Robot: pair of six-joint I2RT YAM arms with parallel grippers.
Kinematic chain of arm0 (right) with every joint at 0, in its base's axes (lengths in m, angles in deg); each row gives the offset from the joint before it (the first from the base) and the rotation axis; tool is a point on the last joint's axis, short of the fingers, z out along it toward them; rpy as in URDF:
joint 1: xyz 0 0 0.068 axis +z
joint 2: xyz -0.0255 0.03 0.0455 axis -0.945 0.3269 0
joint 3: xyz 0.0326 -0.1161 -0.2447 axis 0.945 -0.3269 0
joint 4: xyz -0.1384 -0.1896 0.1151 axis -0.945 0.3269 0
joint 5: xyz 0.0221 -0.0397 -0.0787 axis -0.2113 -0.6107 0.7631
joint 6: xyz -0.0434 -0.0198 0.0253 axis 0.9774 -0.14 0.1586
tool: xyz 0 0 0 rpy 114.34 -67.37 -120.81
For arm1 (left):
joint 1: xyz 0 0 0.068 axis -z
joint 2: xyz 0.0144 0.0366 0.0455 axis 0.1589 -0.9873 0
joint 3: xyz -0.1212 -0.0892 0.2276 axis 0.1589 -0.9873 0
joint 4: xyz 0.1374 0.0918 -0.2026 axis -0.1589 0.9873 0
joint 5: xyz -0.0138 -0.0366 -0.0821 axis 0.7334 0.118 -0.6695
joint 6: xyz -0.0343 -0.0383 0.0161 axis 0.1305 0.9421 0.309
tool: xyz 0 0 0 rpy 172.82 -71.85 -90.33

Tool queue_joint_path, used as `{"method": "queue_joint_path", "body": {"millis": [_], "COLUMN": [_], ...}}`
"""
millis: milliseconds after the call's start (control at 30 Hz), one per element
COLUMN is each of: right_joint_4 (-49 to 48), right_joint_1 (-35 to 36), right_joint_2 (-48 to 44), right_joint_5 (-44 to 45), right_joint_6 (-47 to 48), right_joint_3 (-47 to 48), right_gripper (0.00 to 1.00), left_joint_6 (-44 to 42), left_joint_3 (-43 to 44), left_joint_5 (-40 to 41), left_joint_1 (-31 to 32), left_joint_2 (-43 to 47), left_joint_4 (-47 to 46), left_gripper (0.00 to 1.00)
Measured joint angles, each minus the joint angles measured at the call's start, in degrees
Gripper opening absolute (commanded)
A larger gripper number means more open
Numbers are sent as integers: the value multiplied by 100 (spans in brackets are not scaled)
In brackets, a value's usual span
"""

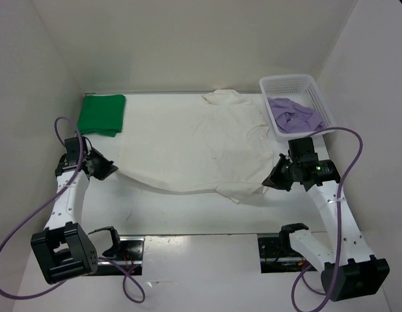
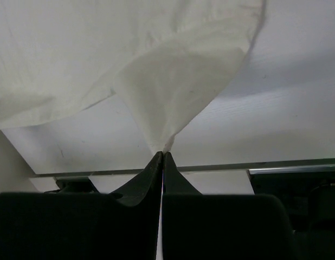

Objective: Fold and stack the t-shirts
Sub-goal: Flatten out the tshirt

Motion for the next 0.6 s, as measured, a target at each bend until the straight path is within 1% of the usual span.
{"method": "queue_joint_path", "body": {"millis": [67, 133, 233, 433, 600], "right_joint_4": [-17, -186, -708, -1755, -2310], "right_joint_1": [0, 0, -2, -28, -70], "right_joint_2": [151, 514, 1318, 2710, 3641], "right_joint_5": [76, 181, 260, 474, 693], "right_joint_6": [-13, -17, -15, 37, 195], "right_joint_3": [31, 129, 407, 1314, 2046], "right_gripper": [0, 0, 0, 0, 0], "left_joint_6": [4, 9, 20, 72, 195], "left_joint_3": [33, 52, 223, 737, 876], "left_joint_5": [-39, -39, -33, -22, 20], "left_joint_1": [0, 0, 0, 44, 79], "left_joint_2": [-98, -251, -638, -1421, -1923], "left_joint_4": [-66, -186, -343, -807, -1139], "left_gripper": [0, 0, 0, 0, 0]}}
